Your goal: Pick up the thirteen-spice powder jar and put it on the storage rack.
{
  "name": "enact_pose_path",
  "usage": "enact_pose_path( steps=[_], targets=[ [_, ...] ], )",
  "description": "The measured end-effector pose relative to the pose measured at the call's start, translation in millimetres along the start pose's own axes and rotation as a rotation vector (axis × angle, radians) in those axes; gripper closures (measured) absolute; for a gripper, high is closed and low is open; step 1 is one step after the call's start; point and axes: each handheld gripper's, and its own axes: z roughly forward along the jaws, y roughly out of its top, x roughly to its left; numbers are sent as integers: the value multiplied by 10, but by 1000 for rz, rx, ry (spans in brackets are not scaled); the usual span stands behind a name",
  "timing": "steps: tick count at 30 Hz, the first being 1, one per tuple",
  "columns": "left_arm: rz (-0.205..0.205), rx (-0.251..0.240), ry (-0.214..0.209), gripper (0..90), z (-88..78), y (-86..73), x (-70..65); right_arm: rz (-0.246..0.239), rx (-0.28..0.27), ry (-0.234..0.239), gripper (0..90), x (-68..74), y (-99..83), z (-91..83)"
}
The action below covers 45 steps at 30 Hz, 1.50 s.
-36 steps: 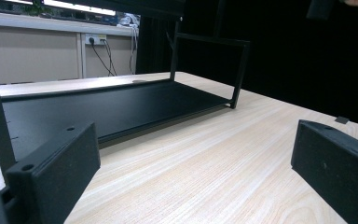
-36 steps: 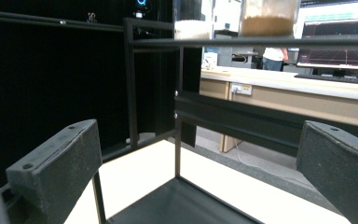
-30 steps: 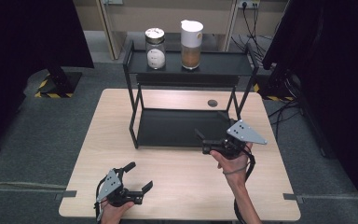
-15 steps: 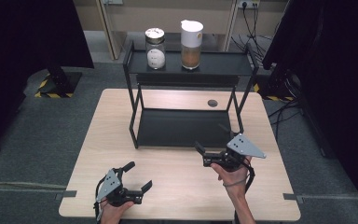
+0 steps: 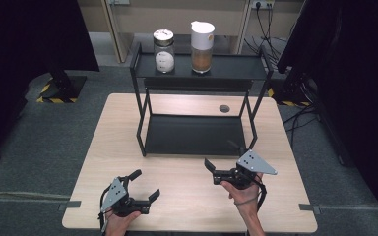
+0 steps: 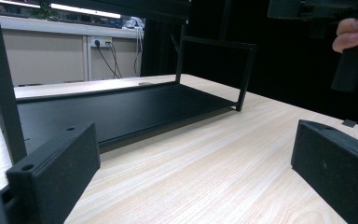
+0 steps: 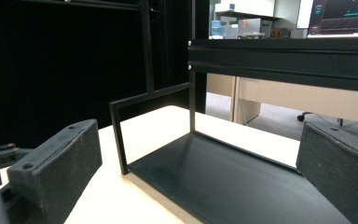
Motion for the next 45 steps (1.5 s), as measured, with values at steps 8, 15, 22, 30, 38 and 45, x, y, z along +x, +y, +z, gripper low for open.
enact_pose_path(
  steps=[8,15,22,30,38,45],
  targets=[
    [2,0,2,6,-4,2,-9,10,16,12,3,30,-125,-32],
    [2,-3,7,6,-5,1,-1,14,13,21,3,47,-239,-47],
    [10,-9,18,6,-15,10,3,20,21,27,4,55,-344,-6],
    [16,-15,27,6,-29,12,9,16,35,28,4,52,-392,21],
    [18,-14,27,6,-24,7,6,17,38,31,4,46,-400,18],
    [15,-18,31,6,-37,8,9,18,39,30,3,47,-400,19]
  ],
)
